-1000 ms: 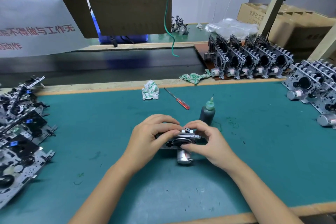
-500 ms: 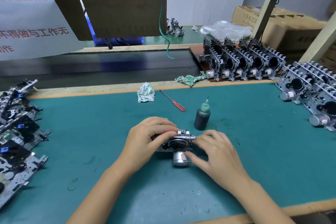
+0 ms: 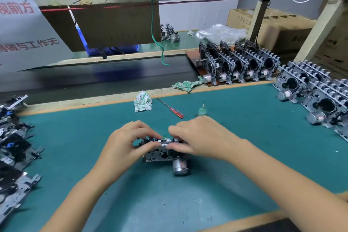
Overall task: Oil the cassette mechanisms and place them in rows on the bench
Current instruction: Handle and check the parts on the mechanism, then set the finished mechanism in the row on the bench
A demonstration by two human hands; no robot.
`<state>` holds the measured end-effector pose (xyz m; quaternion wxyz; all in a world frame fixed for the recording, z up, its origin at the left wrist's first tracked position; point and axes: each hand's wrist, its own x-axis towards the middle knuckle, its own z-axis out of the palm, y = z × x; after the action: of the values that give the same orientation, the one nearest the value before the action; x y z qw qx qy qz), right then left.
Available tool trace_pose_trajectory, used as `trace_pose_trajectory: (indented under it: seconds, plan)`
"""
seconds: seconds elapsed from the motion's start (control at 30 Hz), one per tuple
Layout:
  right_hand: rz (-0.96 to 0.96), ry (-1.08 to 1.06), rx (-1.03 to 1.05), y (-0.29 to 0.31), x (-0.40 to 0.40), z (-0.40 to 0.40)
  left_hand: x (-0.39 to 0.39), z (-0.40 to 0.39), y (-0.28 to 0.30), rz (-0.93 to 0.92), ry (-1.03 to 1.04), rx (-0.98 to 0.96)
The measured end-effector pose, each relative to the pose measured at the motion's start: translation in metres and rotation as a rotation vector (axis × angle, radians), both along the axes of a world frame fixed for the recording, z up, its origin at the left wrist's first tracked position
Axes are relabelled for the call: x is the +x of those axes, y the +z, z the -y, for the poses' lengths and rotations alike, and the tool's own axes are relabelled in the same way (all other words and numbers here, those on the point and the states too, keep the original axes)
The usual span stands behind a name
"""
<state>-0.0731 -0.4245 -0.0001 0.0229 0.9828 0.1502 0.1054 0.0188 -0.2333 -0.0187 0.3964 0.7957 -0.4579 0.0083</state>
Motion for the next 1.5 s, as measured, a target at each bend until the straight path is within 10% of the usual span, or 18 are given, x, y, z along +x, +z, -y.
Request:
trace_pose_trajectory:
  seconds: [0.2, 0.87, 1.3, 1.5]
  plan:
    - [0.009, 0.051, 0.145, 0.009, -0.022, 0.013, -0.009, 0.012, 0.017, 0.218, -0.079, 0.077]
    - [0.170, -1.005, 0.250, 0.000, -0.235, 0.224, -0.150, 0.338, 0.035, 0.616, -0.802, 0.428]
    - [0.142, -1.207, -0.195, 0.003, -0.229, 0.233, -0.164, 0.358, 0.012, 0.614, -0.764, 0.587]
    - [0.309, -0.944, 0.073, 0.012, -0.196, 0.162, -0.145, 0.296, 0.026, 0.418, -0.568, 0.304]
